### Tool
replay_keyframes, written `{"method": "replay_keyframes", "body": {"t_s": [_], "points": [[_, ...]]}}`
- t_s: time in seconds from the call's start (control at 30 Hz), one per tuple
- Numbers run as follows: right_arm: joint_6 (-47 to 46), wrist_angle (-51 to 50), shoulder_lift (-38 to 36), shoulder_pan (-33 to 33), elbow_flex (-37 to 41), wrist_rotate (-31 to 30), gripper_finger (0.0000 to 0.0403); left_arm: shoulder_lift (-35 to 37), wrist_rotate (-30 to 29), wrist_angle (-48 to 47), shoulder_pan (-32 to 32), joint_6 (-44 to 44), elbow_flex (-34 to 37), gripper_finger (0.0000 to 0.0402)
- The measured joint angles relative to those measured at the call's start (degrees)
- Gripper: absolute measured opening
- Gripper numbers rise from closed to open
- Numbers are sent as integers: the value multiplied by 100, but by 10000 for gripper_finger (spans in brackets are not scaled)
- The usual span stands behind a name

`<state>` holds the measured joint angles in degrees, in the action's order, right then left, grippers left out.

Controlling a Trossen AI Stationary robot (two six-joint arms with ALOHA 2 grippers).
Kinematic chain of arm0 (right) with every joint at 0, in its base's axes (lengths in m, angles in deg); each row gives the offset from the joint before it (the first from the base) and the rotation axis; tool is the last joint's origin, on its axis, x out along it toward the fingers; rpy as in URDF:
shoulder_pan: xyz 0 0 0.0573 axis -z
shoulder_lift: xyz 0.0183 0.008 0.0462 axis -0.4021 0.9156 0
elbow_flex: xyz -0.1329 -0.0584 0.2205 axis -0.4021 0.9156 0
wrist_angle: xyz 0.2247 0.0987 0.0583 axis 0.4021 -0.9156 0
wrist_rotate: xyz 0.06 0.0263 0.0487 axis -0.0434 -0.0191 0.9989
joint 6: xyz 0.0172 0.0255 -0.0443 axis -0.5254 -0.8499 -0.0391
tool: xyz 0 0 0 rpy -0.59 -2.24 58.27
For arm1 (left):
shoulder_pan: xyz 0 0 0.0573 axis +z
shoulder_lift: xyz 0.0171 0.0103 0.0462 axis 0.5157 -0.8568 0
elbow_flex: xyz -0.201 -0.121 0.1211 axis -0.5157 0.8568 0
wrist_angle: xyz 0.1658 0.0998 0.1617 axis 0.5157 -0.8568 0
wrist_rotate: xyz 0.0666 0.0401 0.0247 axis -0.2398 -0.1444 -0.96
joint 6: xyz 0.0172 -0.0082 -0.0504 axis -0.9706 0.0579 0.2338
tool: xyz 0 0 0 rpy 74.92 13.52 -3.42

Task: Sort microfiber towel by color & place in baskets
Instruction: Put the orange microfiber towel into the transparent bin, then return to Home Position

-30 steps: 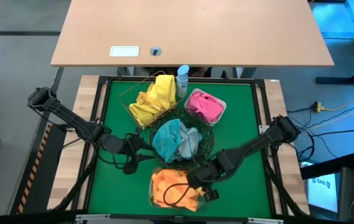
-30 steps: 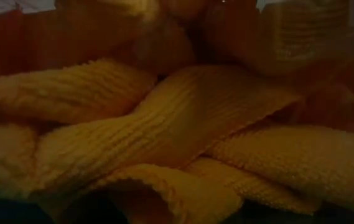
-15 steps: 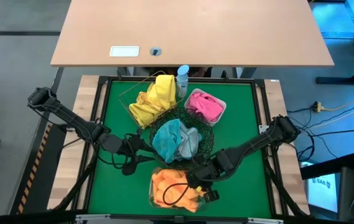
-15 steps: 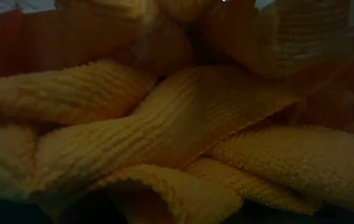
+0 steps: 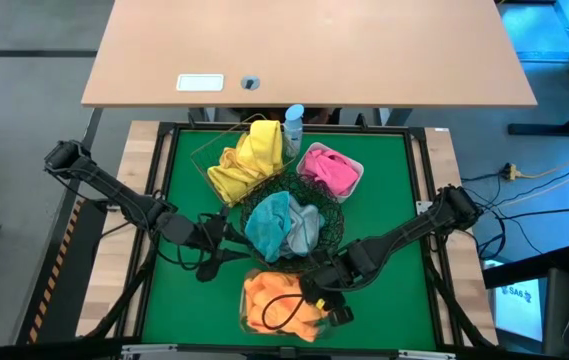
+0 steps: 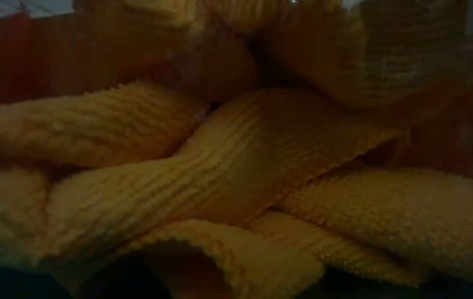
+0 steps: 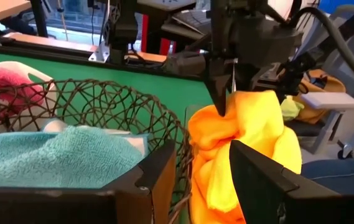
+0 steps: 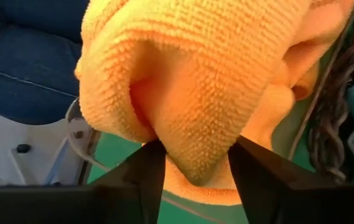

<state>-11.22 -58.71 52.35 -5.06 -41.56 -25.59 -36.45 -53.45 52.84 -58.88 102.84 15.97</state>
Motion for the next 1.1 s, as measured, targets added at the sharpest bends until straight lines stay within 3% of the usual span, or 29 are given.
{"method": "replay_keyframes", "body": {"t_s": [0.23, 0.6, 0.87, 0.97, 1.1], "points": [[-136, -769, -15, -2, -408, 118, 181, 0, -2, 35, 0, 0, 0, 144], [-150, -2076, -17, -7, -2007, -263, 182, 0, -2, 44, 0, 0, 0, 144], [-86, -2952, -22, -2, -3747, -1178, 182, 365, -156, 173, 11, -169, -133, 144], [-52, -2688, -529, 35, -3389, -1388, 182, 677, -178, 173, 11, -682, -222, 144], [-267, -3084, -1115, 66, -3355, -1760, 182, 1140, -293, 168, 20, -1173, -306, 144]]}}
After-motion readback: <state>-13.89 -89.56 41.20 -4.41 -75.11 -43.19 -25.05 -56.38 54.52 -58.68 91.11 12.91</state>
